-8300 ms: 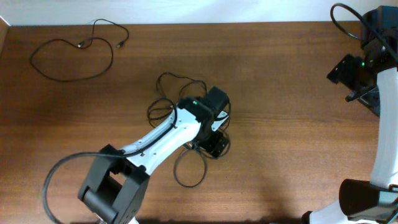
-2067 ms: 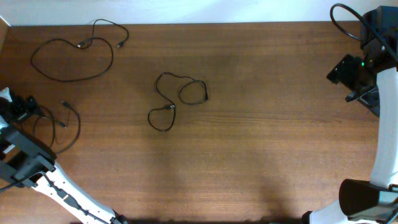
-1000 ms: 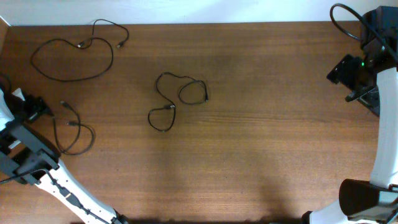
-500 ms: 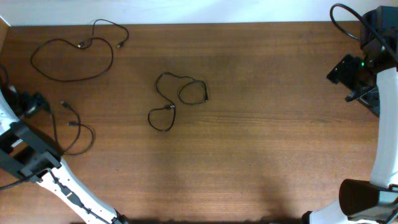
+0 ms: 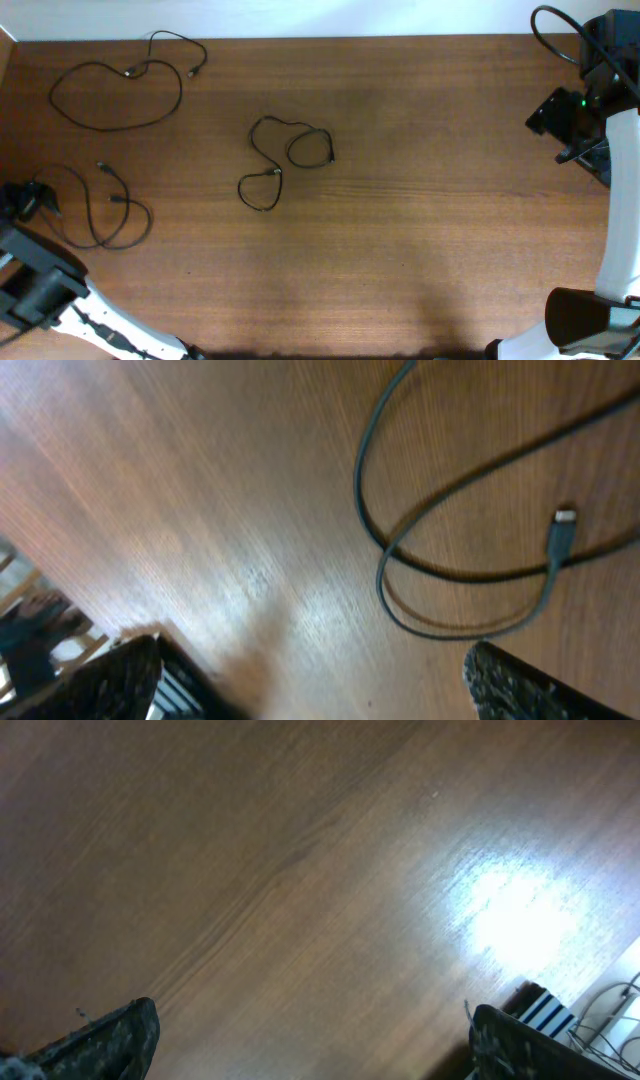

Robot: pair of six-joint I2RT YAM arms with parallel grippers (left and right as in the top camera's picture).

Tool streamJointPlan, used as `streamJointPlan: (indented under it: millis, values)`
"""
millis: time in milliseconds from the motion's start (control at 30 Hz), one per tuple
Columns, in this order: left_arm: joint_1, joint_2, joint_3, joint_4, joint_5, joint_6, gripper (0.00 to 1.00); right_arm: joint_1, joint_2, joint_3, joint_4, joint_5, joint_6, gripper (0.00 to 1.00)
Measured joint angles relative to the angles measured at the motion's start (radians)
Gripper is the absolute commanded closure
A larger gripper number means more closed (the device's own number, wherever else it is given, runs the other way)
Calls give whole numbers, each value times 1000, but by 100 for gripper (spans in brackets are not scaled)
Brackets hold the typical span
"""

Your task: Untangle cables

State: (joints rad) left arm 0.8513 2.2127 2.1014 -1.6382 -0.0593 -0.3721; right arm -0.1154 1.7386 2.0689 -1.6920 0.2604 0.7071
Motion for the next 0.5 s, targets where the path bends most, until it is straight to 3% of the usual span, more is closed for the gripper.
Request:
streamJointPlan:
  millis: [133, 300, 500]
  values:
    - [0, -188, -328, 298, -18, -40, 1, 0, 0, 0, -1, 0, 0, 2]
    - [-13, -234, -797, 742, 135, 34, 1, 0, 0, 0, -1, 0, 0, 2]
    - [-26, -268, -861, 838, 164, 55, 1, 0, 0, 0, 0, 0, 0, 2]
